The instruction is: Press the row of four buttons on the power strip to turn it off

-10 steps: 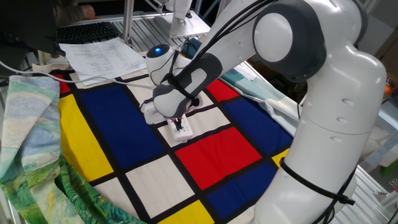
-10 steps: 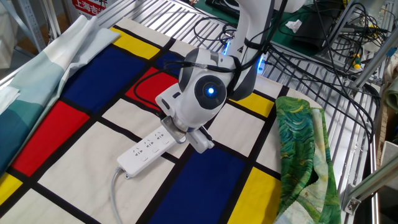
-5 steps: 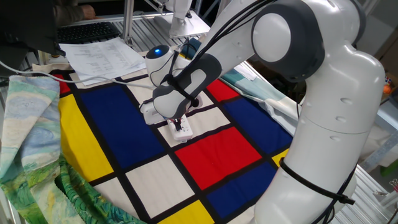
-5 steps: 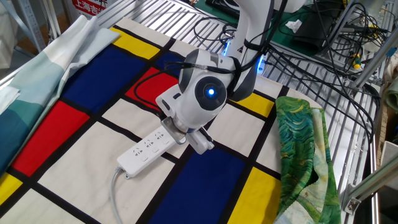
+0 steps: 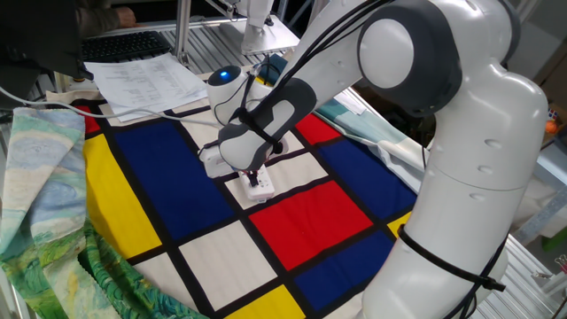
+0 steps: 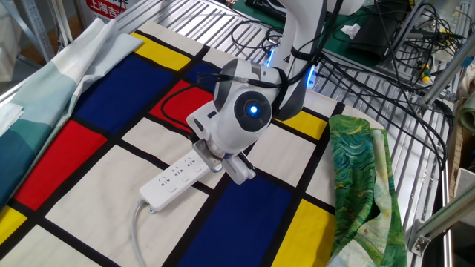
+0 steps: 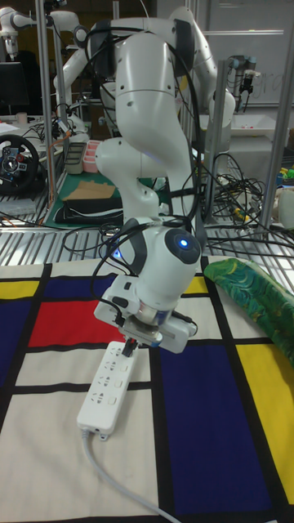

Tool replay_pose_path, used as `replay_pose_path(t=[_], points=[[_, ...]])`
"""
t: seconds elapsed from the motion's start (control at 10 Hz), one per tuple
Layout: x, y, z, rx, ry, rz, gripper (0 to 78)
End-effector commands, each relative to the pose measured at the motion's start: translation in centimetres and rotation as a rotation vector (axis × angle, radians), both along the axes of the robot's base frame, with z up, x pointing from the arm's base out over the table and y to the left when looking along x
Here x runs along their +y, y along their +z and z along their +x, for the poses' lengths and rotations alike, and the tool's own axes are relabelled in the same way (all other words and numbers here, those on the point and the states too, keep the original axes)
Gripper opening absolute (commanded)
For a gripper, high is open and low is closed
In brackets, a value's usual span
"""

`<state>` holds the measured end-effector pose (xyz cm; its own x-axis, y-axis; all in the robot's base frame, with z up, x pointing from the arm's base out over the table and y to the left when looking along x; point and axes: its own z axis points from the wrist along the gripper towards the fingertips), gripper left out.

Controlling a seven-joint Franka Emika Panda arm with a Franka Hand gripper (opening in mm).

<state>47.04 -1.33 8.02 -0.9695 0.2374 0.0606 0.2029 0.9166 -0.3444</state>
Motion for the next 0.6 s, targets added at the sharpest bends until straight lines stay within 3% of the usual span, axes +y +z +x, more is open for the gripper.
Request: replay_pose_path(t=[0.1,0.3,0.4,0.6], points=[[0.0,-0.6,-0.5,0.001,-0.006,0.001,0.0],[-0.1,0.1,-0.5,0.006,-0.003,0.027,0.0],[-0.3,0.6,-0.5,0.009,-0.005,0.058,0.0],[-0.3,1.1,-0.4,0.014,-0.004,0.065,0.0]])
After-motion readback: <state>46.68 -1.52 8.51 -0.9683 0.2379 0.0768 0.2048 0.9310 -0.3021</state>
